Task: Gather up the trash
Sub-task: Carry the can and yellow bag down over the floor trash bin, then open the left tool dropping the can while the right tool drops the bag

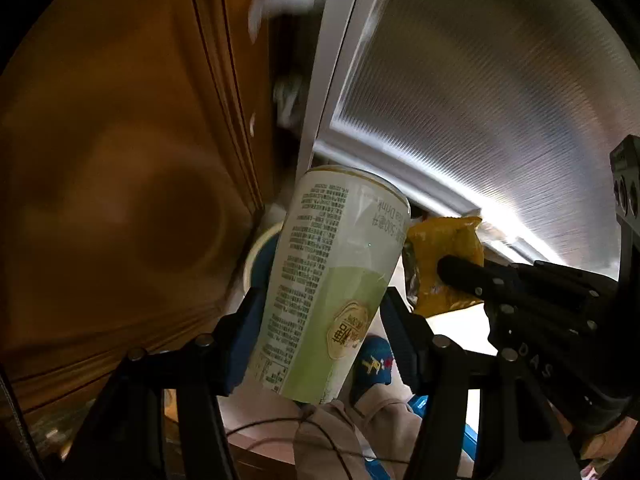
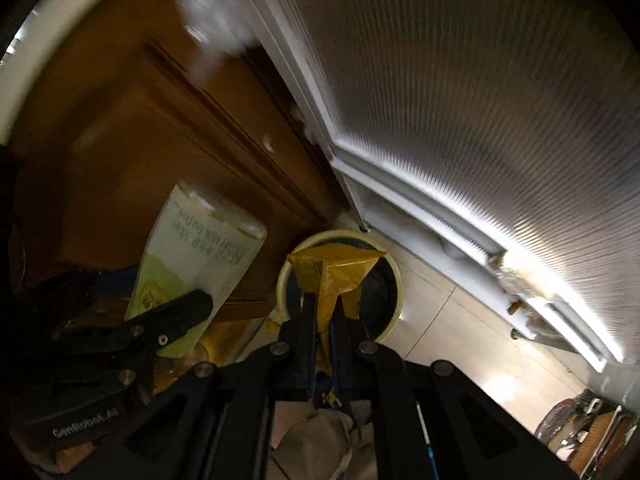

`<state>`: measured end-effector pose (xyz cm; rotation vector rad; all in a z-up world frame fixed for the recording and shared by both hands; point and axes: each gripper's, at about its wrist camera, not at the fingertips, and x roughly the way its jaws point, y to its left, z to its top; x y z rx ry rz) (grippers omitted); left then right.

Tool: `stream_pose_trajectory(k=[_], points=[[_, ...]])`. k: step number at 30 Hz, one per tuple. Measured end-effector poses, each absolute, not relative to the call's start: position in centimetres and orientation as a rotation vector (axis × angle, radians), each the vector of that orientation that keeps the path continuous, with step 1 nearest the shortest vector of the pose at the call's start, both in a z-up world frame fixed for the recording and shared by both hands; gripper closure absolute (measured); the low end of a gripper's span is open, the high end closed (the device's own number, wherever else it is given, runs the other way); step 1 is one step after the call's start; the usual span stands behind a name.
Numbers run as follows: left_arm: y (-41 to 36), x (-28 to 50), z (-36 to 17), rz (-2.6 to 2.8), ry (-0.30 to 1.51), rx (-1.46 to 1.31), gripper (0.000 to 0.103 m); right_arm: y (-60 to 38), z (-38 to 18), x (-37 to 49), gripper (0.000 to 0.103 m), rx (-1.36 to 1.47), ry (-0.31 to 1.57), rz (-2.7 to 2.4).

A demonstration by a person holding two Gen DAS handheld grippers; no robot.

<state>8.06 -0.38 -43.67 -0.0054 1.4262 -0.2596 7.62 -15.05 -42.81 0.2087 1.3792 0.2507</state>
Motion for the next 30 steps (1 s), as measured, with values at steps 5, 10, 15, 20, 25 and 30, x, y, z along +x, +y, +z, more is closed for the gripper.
stream_pose_trajectory(k=[5, 10, 15, 20, 25, 30], points=[[-1.0, 9.5, -50.7, -0.228, 1.489, 0.002, 0.044, -15.2, -49.8, 8.8, 0.097, 0.218, 1.423, 0.255], [-0.7, 9.9, -55.2, -0.221, 1.526, 0.016, 0.042, -15.0, -54.1, 9.0, 0.094, 0.225, 1.462, 0.269], [-0.8, 10.2, -57.6, -0.211, 1.579, 0.037, 0.041, -14.8, -56.3, 8.9, 0.092, 0.247, 1.488, 0.285], [0.0, 9.6, -58.4, -0.187, 1.602, 0.057, 0.016, -14.9, -57.4, 9.2, 0.080, 0.273, 1.520, 0.289], [0.5, 9.9, -58.4, -0.167, 1.601, 0.092, 0.014, -14.6, -56.4, 9.1, 0.077, 0.261, 1.506, 0.311], [1.0, 9.5, -56.6, -0.149, 1.573, 0.077, 0.014, -14.3, -55.3, 8.8, 0.077, 0.245, 1.499, 0.311]])
